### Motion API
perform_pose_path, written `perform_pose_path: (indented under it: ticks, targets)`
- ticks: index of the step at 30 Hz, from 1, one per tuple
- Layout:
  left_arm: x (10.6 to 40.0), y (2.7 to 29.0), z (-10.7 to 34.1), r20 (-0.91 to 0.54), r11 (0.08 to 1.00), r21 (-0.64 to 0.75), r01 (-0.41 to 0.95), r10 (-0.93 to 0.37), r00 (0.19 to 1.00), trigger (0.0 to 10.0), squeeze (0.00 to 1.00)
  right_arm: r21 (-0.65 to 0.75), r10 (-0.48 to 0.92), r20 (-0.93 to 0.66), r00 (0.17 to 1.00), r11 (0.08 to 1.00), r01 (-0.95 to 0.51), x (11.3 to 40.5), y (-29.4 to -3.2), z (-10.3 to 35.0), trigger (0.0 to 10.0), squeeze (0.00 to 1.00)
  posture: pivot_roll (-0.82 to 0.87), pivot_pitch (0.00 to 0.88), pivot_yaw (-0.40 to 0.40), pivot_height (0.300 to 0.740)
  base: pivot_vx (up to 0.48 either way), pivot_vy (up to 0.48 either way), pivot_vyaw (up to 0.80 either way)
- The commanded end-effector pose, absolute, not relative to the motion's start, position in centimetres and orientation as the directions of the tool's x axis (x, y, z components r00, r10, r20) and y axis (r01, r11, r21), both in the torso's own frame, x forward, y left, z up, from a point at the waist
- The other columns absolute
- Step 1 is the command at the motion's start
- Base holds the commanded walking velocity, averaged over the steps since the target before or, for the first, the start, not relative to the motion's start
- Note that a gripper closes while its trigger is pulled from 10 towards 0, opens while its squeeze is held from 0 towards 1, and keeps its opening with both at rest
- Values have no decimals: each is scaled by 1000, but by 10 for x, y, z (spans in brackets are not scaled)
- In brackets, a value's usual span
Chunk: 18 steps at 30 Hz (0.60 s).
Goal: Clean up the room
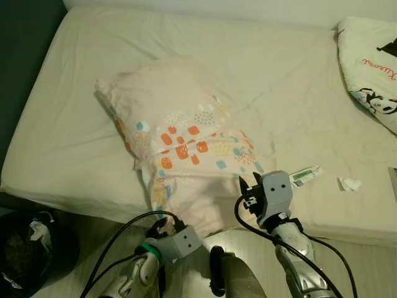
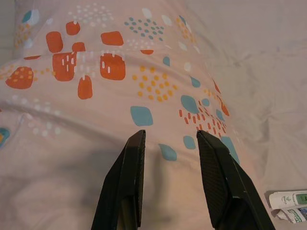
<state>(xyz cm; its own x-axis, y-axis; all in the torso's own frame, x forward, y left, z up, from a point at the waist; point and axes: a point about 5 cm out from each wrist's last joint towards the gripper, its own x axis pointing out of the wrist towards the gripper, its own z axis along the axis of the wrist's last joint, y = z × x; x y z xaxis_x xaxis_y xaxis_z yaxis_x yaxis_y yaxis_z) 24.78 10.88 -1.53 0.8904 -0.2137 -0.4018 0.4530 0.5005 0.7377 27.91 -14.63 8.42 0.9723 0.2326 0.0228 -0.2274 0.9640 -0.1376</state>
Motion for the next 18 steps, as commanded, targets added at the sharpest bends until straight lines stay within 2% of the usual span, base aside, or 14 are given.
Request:
perform_pose_path:
  ticks: [1,3,7,11,14,15,16,18]
  targets:
    - [234,112,-29,-449,477,733,485,-197,872,10000,0,-128,224,-14,974,966,-224,273,-149,76,10000,0,-97,333,2,740,0,0,0]
    - [231,119,-31,-422,471,766,438,-146,895,10000,0,-129,222,-15,975,966,-222,273,-150,76,10000,0,-97,333,2,740,0,0,0]
    - [227,122,-34,-436,468,763,446,-137,890,10000,0,-130,221,-15,975,967,-221,273,-150,76,10000,0,-102,329,4,740,0,0,0]
    - [225,129,-33,-378,518,775,361,-77,923,10000,0,-131,220,-16,975,967,-221,274,-151,77,10000,0,-96,326,0,740,0,0,0]
    - [230,129,-28,-331,572,769,286,-26,943,10000,0,-131,224,-17,974,966,-225,274,-149,77,10000,0,-96,326,0,740,0,0,0]
    - [233,128,-26,-326,635,732,246,9,945,10000,0,-131,227,-16,974,965,-227,275,-148,77,10000,0,-97,323,-3,740,0,0,0]
    - [233,128,-26,-326,635,732,246,9,945,10000,0,-131,227,-16,974,965,-227,275,-148,77,10000,0,-97,323,-3,740,0,0,0]
    - [239,128,-22,-319,726,664,176,64,946,10000,0,-131,230,-14,973,965,-229,276,-147,78,10000,0,-97,323,-3,740,0,0,0]
